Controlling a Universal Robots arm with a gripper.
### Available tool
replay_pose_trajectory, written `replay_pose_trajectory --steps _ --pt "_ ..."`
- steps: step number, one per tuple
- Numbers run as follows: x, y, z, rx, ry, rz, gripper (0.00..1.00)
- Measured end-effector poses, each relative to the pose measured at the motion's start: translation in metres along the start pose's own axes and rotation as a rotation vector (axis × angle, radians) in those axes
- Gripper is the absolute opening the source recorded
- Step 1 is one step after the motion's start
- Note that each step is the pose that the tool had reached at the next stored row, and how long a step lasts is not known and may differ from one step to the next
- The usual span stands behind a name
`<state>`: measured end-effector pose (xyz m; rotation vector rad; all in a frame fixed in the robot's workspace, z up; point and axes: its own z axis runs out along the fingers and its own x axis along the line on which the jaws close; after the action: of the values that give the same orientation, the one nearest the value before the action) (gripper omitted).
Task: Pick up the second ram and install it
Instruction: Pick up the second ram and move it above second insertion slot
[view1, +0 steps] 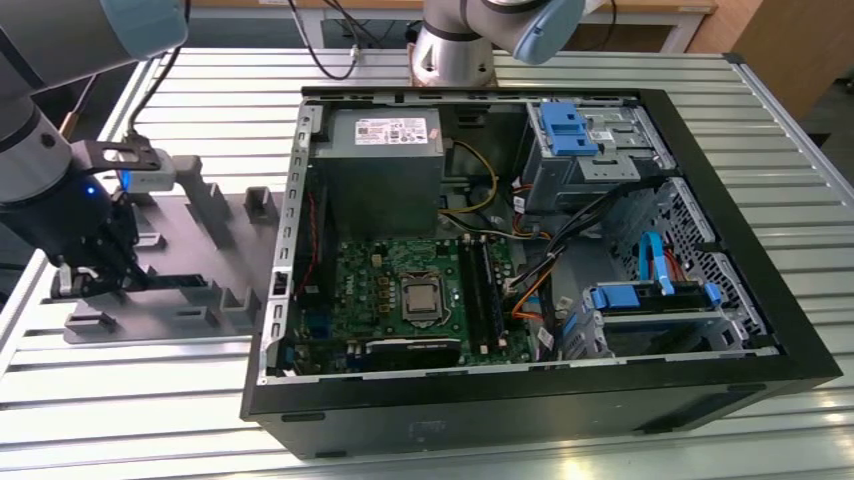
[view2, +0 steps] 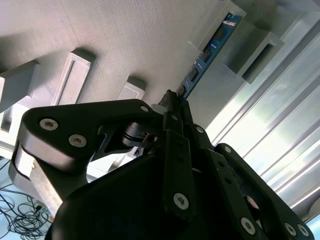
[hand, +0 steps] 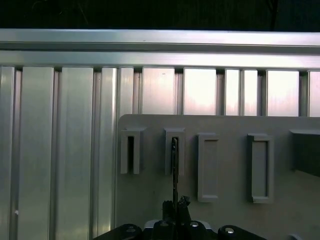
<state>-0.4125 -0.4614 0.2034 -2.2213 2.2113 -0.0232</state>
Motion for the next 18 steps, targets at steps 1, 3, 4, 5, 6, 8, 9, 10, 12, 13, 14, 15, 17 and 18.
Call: replay_pose_trajectory --steps 1,3,4,5,6,8,9,10,12,13,14,15,17,18 --pt "0.0000 0.0000 -0.0002 0.0000 0.0000 0.000 0.14" --pt "0.0000 0.0000 -0.0005 0.0000 0.0000 0.000 0.14" --pt "0.0000 0.0000 -0.0008 -0.0001 0.0000 0.000 0.14" --pt "0.0000 0.0000 -0.0010 0.0000 0.0000 0.000 0.14" --pt "0.0000 0.0000 -0.0013 0.0000 0.0000 0.000 0.14" --pt "0.0000 0.0000 -0.0017 0.0000 0.0000 0.000 0.14" --pt "0.0000 0.0000 -0.0019 0.0000 -0.0001 0.000 0.14" --pt "0.0000 0.0000 -0.0021 0.0000 0.0000 0.000 0.14" --pt "0.0000 0.0000 -0.0026 0.0000 0.0000 0.000 0.14" --pt "0.0000 0.0000 -0.0027 0.0000 0.0000 0.000 0.14" --pt "0.0000 -0.0001 -0.0029 0.0000 0.0000 0.000 0.14" --pt "0.0000 0.0000 -0.0032 -0.0001 0.0000 0.000 0.14" --pt "0.0000 -0.0001 -0.0035 0.0001 -0.0001 0.000 0.14" --pt "0.0000 0.0000 -0.0044 -0.0001 0.0000 0.000 0.14"
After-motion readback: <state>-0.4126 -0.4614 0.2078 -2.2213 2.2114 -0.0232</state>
